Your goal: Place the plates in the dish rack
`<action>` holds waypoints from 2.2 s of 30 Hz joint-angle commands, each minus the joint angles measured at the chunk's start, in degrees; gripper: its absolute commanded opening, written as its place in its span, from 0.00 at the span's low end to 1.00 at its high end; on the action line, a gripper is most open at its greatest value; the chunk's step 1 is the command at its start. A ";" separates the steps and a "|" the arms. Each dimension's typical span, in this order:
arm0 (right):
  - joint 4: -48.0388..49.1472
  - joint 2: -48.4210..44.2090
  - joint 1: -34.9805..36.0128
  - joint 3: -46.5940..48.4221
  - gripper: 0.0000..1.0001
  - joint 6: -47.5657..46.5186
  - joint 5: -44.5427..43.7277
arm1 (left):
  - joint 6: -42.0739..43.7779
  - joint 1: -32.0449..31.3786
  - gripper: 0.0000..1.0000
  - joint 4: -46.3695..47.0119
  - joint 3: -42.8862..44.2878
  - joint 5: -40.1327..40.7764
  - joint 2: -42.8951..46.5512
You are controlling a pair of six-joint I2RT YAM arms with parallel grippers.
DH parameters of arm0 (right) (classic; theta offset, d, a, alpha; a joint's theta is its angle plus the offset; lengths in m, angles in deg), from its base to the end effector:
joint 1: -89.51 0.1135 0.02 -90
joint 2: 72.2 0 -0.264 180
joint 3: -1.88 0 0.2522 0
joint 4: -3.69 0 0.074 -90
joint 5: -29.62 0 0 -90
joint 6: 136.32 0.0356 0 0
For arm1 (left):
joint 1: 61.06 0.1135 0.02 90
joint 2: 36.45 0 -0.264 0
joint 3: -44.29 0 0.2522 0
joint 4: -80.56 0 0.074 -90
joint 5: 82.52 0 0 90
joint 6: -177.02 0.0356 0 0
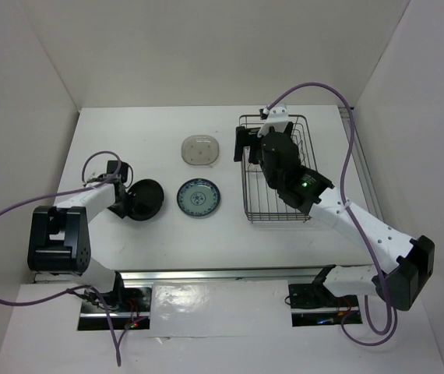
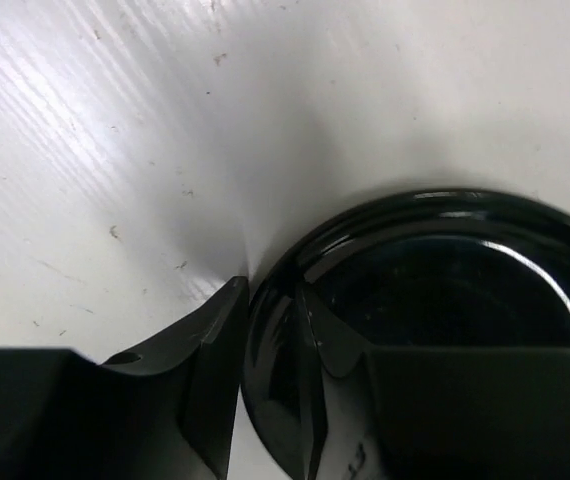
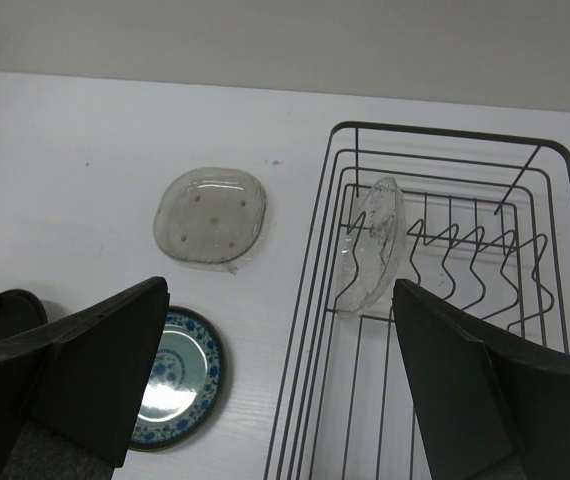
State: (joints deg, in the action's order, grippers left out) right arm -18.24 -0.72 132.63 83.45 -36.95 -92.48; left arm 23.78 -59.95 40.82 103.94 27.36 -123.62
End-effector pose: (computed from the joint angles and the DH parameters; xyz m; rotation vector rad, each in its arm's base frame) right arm 0.2220 0.1819 0.3866 -0.1136 1.7449 0.1721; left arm 0.2719 0.0174 0.1615 -1.4757 2.1720 0.1216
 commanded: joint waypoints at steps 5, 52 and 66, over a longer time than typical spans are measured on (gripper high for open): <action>2.54 -2.31 0.66 -0.14 1.00 0.30 0.63 | 0.49 0.39 0.27 -1.71 -2.38 -0.81 0.95; 2.45 1.55 0.66 1.53 1.00 -0.23 1.77 | 5.41 -0.14 0.24 10.94 -6.78 -4.50 12.38; 2.45 1.55 0.66 1.01 1.00 -0.23 1.77 | 5.41 -0.66 0.62 10.67 -8.62 -3.88 14.05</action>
State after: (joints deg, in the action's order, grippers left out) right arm -18.13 0.50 132.78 83.45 -37.00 -90.12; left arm 28.63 -60.26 50.59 96.86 22.48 -111.73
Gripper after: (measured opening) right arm 0.999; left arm 0.600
